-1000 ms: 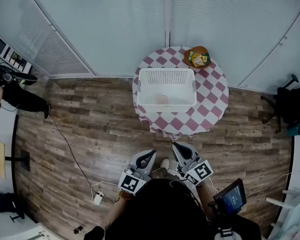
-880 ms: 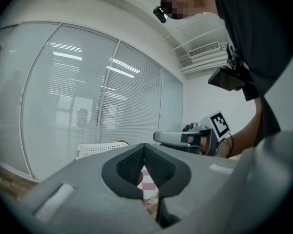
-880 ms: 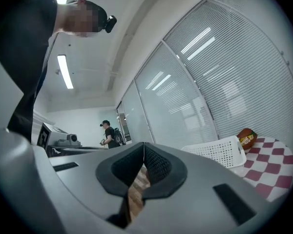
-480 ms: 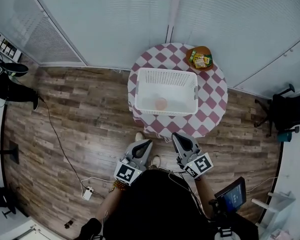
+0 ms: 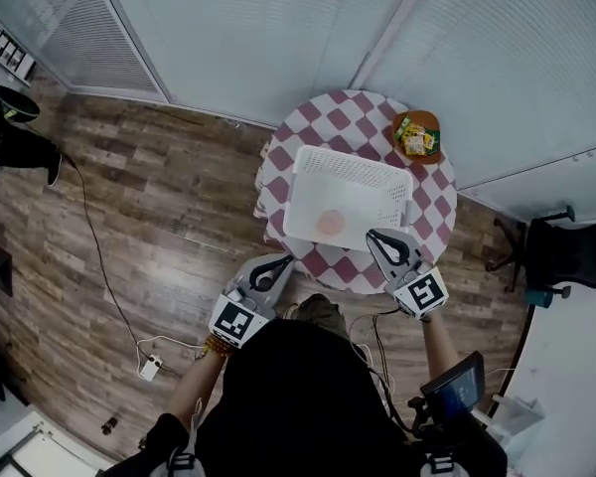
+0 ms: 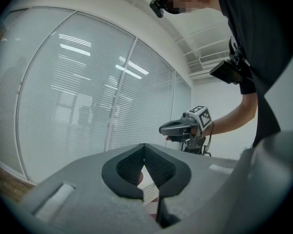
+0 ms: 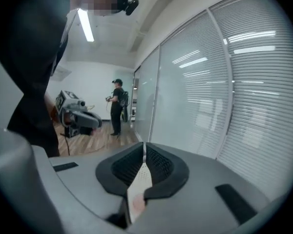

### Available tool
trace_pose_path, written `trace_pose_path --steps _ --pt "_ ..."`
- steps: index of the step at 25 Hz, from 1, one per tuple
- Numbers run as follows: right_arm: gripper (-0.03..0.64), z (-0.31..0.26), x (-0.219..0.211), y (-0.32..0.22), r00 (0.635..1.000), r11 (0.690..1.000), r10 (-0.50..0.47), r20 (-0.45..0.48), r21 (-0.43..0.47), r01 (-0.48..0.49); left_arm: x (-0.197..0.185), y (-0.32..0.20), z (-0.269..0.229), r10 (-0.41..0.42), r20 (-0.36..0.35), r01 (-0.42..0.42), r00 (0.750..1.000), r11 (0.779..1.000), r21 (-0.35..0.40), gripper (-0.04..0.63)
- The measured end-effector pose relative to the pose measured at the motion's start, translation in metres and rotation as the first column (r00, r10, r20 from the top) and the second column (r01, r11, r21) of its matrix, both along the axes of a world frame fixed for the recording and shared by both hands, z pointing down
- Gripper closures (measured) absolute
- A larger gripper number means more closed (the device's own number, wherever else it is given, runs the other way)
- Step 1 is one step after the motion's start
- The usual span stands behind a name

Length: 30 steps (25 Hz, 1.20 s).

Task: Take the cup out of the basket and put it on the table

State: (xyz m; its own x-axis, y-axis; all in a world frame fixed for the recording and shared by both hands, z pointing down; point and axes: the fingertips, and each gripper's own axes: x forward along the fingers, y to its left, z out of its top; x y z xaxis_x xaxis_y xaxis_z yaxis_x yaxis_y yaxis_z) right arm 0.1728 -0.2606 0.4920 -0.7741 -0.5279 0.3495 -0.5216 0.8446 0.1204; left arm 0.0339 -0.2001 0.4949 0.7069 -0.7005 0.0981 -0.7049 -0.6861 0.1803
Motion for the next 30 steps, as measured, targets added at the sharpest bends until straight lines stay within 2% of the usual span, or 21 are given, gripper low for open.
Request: trace_pose_path --steps 2,4,7,9,11,13,16,19,24,27,30 --pt "0.601 0.019 -0.010 -0.022 0.989 0.995 -0.100 -0.106 -0.032 0.097 -0.022 -0.010 0.016 -0.026 0.021 0.027 0.999 0.999 -0.036 0.592" --pt "0.600 0.031 -0.018 -0.043 0.962 0.980 -0.201 -0.184 -0.053 0.194 -0.037 -0.022 0.026 -0.043 0.074 0.045 0.996 0.999 -0.026 0.592" --pt "0.600 0.057 -0.024 -0.055 0.884 0.933 -0.359 -0.298 -0.109 0.342 -0.054 -0.029 0.021 -0.123 0.077 0.125 0.989 0.992 -0.027 0.592" --pt "0.600 0.087 -0.027 -0.059 0.808 0.888 -0.459 -0.369 -0.165 0.430 -0.069 -0.037 0.017 -0.202 0.087 0.204 0.976 0.979 -0.022 0.592" --pt "0.583 0.122 -0.025 -0.056 0.697 0.827 -0.559 -0.448 -0.239 0.509 -0.080 -0.044 0.012 -0.286 0.083 0.287 0.955 0.958 -0.003 0.592" --pt "0.527 0.156 -0.020 -0.046 0.574 0.762 -0.638 -0.512 -0.312 0.568 -0.084 -0.041 0.009 -0.347 0.070 0.347 0.935 0.938 0.003 0.592" --pt "0.514 0.190 -0.016 -0.036 0.432 0.691 -0.698 -0.572 -0.379 0.615 -0.084 -0.038 0.010 -0.406 0.082 0.408 0.910 0.913 -0.012 0.591" --pt "0.508 0.217 -0.011 -0.028 0.318 0.631 -0.733 -0.601 -0.426 0.649 -0.076 -0.031 0.015 -0.420 0.063 0.422 0.905 0.906 -0.025 0.591" --pt "0.508 0.261 0.004 -0.020 0.167 0.551 -0.766 -0.620 -0.500 0.668 -0.076 -0.023 0.021 -0.422 0.079 0.425 0.903 0.905 -0.022 0.592" --pt "0.508 0.282 0.015 -0.019 0.116 0.540 -0.768 -0.630 -0.539 0.646 -0.085 -0.018 0.023 -0.438 0.091 0.442 0.894 0.897 -0.028 0.592" --pt "0.508 0.295 0.017 -0.023 0.112 0.551 -0.764 -0.636 -0.552 0.626 -0.095 -0.016 0.024 -0.450 0.104 0.455 0.887 0.890 -0.025 0.592"
